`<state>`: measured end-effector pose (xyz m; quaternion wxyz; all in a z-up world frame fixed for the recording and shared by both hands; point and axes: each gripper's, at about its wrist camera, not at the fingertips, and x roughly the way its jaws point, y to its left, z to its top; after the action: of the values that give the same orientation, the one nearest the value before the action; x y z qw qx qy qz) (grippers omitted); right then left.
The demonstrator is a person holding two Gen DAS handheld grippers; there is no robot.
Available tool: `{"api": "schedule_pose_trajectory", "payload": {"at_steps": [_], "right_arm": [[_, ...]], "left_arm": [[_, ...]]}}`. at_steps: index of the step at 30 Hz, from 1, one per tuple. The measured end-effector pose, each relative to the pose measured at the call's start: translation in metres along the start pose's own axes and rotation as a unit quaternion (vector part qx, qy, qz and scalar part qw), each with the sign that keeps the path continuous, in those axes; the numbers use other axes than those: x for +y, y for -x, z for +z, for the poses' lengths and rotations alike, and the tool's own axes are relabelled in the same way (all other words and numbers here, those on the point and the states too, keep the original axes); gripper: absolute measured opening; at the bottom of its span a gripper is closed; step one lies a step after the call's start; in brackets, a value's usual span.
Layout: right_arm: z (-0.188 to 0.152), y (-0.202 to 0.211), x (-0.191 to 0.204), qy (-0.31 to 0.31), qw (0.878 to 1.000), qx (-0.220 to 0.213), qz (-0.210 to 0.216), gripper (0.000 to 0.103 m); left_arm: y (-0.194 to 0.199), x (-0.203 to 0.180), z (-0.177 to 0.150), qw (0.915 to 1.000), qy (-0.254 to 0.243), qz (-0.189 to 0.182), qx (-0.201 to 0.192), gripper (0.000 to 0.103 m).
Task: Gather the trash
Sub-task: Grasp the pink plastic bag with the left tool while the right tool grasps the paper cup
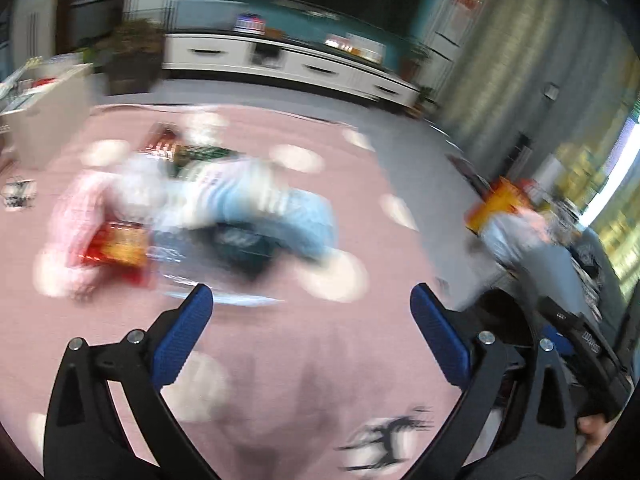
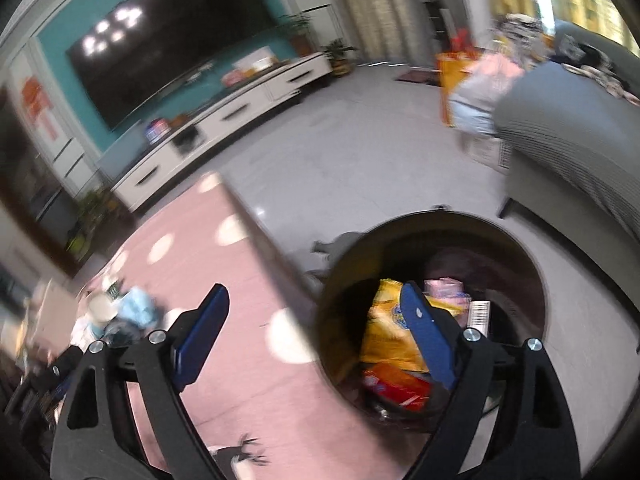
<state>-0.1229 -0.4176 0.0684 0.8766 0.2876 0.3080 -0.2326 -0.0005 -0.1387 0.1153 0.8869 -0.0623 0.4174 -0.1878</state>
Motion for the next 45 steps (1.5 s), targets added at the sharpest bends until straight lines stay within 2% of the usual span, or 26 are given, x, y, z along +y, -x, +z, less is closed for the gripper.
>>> {"api": "schedule_pose_trajectory", "payload": {"at_steps": [5, 9, 12, 15, 17, 20, 23, 25, 28, 29, 30, 33, 36, 41, 45], "right_arm": [[-0.009, -0.013, 0.050, 0.053, 0.998, 0.016, 0.021, 0.086], [-0.016, -0.028, 0.101, 0.080, 0.994, 0.039, 0.060, 0.086], [-0.021, -0.048, 0.150, 0.100, 0.988, 0.069, 0.096, 0.090], [-0.025, -0.063, 0.207, 0.155, 0.978, 0.088, 0.107, 0.090], [-0.028, -0.073, 0.251, 0.199, 0.971, 0.084, 0.100, 0.090], [-0.035, -0.085, 0.309, 0.258, 0.960, 0.070, 0.077, 0.093], [-0.047, -0.102, 0.350, 0.313, 0.947, 0.059, 0.033, 0.097], [-0.052, -0.117, 0.362, 0.338, 0.939, 0.060, 0.008, 0.097], [-0.058, -0.140, 0.370, 0.335, 0.938, 0.087, -0.013, 0.097], [-0.062, -0.146, 0.372, 0.340, 0.936, 0.094, -0.020, 0.097], [-0.066, -0.149, 0.373, 0.347, 0.933, 0.093, -0.027, 0.097], [-0.080, -0.157, 0.380, 0.399, 0.912, 0.058, -0.074, 0.097], [-0.092, -0.163, 0.383, 0.419, 0.903, 0.060, -0.078, 0.097], [-0.104, -0.168, 0.384, 0.444, 0.890, 0.046, -0.097, 0.097], [-0.107, -0.163, 0.381, 0.447, 0.888, 0.042, -0.096, 0.097]], "left_arm": [[0.018, 0.103, 0.019, 0.9959, 0.044, 0.072, -0.031, 0.099], [0.010, 0.168, 0.022, 0.9900, 0.094, 0.098, -0.035, 0.099], [-0.009, 0.194, 0.023, 0.9904, 0.099, 0.096, -0.008, 0.099], [-0.026, 0.212, 0.021, 0.9897, 0.121, 0.076, 0.010, 0.097], [-0.035, 0.218, 0.016, 0.9893, 0.127, 0.070, 0.022, 0.093], [-0.045, 0.218, 0.015, 0.9892, 0.108, 0.096, 0.027, 0.087], [-0.054, 0.219, 0.014, 0.9906, 0.108, 0.076, 0.037, 0.082], [-0.059, 0.221, 0.011, 0.9900, 0.116, 0.069, 0.041, 0.075], [-0.062, 0.219, 0.008, 0.9895, 0.120, 0.076, 0.027, 0.065], [-0.062, 0.216, 0.008, 0.9898, 0.121, 0.071, 0.026, 0.055], [-0.062, 0.215, 0.007, 0.9900, 0.125, 0.059, 0.025, 0.049], [-0.061, 0.211, 0.006, 0.9901, 0.125, 0.060, 0.023, 0.041], [-0.056, 0.212, 0.004, 0.9880, 0.141, 0.057, 0.025, 0.035], [-0.045, 0.208, 0.001, 0.9868, 0.149, 0.059, 0.024, 0.034], [-0.035, 0.206, 0.005, 0.9867, 0.152, 0.054, 0.013, 0.034]]}}
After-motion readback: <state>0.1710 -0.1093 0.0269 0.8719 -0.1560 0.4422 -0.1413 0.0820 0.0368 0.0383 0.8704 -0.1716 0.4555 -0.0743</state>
